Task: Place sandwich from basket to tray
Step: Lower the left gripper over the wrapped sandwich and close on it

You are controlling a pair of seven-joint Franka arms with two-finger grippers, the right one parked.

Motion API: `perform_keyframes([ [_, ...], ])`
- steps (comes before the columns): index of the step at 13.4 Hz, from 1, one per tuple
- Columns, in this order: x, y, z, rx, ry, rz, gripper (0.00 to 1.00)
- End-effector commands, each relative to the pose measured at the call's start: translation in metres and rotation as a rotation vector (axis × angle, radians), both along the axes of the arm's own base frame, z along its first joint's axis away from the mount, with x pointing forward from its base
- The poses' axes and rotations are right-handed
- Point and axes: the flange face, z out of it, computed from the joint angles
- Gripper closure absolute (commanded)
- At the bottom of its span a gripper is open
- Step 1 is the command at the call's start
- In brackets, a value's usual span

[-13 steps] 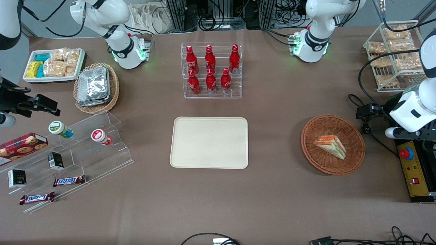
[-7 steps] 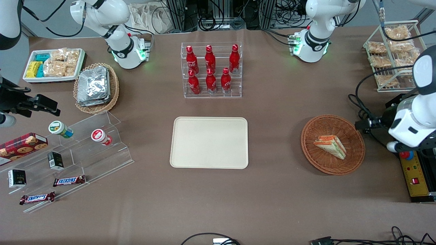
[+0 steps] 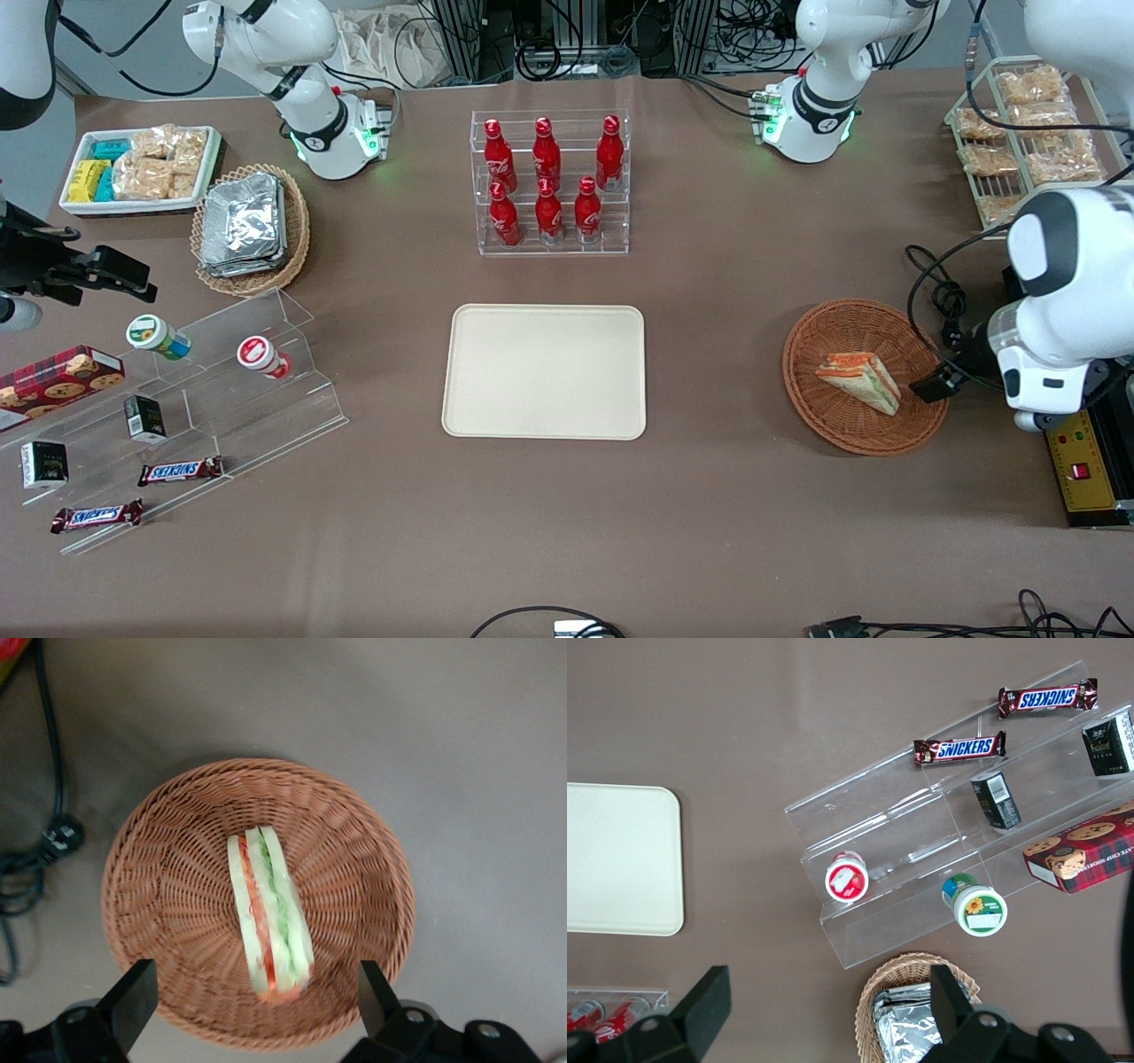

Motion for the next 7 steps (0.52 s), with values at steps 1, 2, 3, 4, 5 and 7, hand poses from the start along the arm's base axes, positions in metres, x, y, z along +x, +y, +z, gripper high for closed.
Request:
perform_keyframes([
  [1,-0.002,-0.001,-0.043,0.016,0.041,0.166,0.0],
  [2,-0.002,-0.001,-0.053,0.019,0.057,0.22,0.0],
  [3,0.0,-0.004,-0.06,0.021,0.068,0.268,0.0],
  [4,0.0,-0.005,-0.07,0.021,0.079,0.296,0.0],
  [5,-0.001,-0.008,-0.079,0.021,0.092,0.303,0.0],
  [7,0.0,-0.013,-0.084,0.019,0.097,0.314,0.0],
])
